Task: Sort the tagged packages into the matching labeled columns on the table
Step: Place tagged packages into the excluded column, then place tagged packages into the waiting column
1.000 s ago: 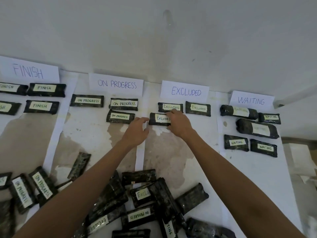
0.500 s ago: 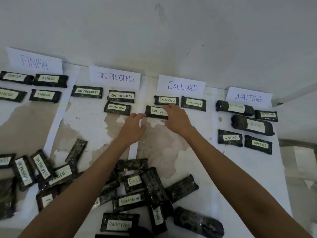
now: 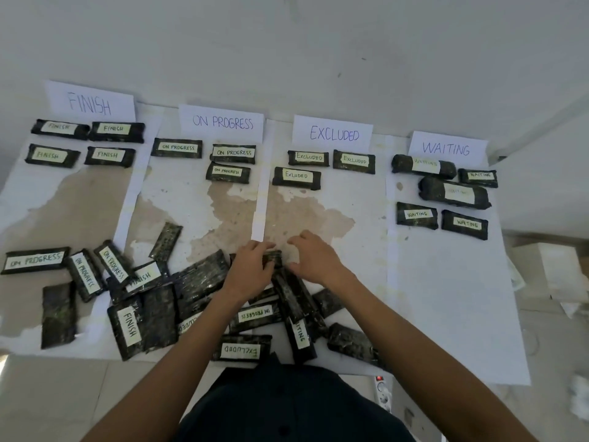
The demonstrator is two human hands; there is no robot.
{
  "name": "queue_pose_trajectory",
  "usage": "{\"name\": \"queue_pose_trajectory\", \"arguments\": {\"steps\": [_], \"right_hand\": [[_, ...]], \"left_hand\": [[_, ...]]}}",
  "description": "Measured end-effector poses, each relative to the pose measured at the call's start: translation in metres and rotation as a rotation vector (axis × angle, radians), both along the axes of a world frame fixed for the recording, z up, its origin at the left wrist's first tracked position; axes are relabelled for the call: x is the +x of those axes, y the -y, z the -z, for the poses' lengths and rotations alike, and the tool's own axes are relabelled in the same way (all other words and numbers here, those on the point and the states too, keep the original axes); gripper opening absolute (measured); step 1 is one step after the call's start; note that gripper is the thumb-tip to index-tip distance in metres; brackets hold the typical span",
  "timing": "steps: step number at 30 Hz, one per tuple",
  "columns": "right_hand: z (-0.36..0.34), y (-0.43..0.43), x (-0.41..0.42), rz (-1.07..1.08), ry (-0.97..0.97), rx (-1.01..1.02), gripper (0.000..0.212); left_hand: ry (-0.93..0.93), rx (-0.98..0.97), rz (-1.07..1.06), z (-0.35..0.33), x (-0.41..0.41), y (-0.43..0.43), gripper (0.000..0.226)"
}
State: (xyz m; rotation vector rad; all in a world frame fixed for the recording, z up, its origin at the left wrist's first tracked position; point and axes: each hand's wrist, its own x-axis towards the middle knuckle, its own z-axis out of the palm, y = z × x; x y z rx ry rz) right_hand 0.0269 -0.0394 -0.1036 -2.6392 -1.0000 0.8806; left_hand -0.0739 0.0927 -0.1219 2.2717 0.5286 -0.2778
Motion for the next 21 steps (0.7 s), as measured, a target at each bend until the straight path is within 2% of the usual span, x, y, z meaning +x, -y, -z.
{"name": "queue_pose_trajectory", "arguments": {"steps": [4,6,8,12,14,17,21], "right_hand": [[0.011,0.001,-0.044,-0.082,-0.007,-0.314,0.093],[0.017,0.004,-0.057,-0.078,0.0,-0.336,0.096],[0.018,0.009,-0.059,-0.034,-0.017,-0.284,0.087],[0.01,0.025,-0.047,0.133,-0.13,-0.084,0.044],[0.004,0.036,-0.037,0.266,-0.227,0.024,0.032],[-0.004,0.052,-0.024,0.401,-0.374,0.169,0.03],[-0.011,0.063,-0.019,0.476,-0.489,0.269,0.037]], "left_hand": [[-0.017,-0.019,-0.01,0.0,-0.018,0.001,0.039],[-0.013,-0.025,-0.004,0.0,-0.025,0.001,0.037],[-0.006,-0.038,-0.001,-0.001,-0.03,0.0,0.037],[-0.043,-0.102,-0.01,-0.006,-0.035,0.001,0.038],[-0.066,-0.152,-0.019,-0.008,-0.035,0.004,0.038],[-0.093,-0.281,-0.098,-0.012,-0.031,0.011,0.037],[-0.105,-0.418,-0.18,-0.017,-0.022,0.02,0.035]]}}
